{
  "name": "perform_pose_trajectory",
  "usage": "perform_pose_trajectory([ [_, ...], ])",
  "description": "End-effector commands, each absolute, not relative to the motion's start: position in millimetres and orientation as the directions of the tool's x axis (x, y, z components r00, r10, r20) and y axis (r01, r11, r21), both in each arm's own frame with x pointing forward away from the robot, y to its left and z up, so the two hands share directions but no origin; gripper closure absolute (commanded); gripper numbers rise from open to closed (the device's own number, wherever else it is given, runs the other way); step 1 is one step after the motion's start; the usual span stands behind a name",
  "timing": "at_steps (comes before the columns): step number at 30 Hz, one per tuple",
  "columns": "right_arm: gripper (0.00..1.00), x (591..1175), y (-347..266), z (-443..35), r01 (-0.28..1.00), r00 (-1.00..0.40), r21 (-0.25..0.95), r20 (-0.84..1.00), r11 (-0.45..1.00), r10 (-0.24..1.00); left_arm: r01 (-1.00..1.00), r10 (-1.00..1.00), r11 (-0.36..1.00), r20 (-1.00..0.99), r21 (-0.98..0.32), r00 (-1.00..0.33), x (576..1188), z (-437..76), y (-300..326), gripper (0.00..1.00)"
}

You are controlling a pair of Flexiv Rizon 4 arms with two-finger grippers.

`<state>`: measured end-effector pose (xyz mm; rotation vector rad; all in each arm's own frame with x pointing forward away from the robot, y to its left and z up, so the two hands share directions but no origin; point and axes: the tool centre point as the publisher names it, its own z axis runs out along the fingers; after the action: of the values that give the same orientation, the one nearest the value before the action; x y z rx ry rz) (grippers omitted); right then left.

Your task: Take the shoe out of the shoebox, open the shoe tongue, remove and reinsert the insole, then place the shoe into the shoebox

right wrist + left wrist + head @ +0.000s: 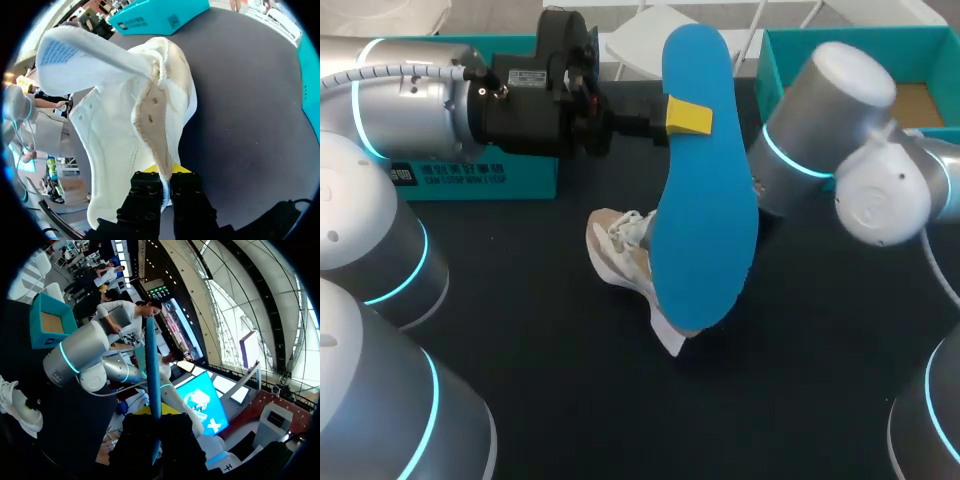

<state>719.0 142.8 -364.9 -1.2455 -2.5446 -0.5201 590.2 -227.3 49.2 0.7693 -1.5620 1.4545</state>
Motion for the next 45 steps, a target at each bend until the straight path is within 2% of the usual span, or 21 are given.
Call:
perform_pose_trajectory([
  [1,1.0,715,139,-365,0.815,-0.579,0.243,0.376,0.526,0.724,-0.874,0.108,0.135,0.884,-0.466,-0.454,589,48,-228,1.0],
  [3,1.0,711,138,-363,0.85,-0.526,0.209,0.363,0.483,0.769,-0.874,0.108,0.135,0.884,-0.466,-0.454,589,48,-228,1.0],
  [8,1.0,704,131,-349,0.941,-0.312,0.235,0.316,0.245,0.896,-0.874,0.108,0.135,0.884,-0.466,-0.454,589,48,-228,1.0],
  [14,1.0,693,130,-360,0.975,-0.092,0.223,0.343,0.014,0.935,-0.874,0.108,0.135,0.884,-0.466,-0.454,589,48,-228,1.0],
  [17,1.0,686,128,-364,0.974,-0.04,0.221,0.364,-0.045,0.93,-0.874,0.108,0.135,0.884,-0.466,-0.454,589,48,-228,1.0],
  [24,1.0,681,128,-377,0.98,0.004,0.184,0.387,-0.081,0.922,-0.874,0.108,0.135,0.884,-0.466,-0.454,589,48,-228,1.0],
  [45,1.0,694,135,-396,0.983,-0.168,0.132,0.38,0.126,0.91,-0.874,0.108,0.135,0.884,-0.466,-0.454,589,48,-228,1.0],
])
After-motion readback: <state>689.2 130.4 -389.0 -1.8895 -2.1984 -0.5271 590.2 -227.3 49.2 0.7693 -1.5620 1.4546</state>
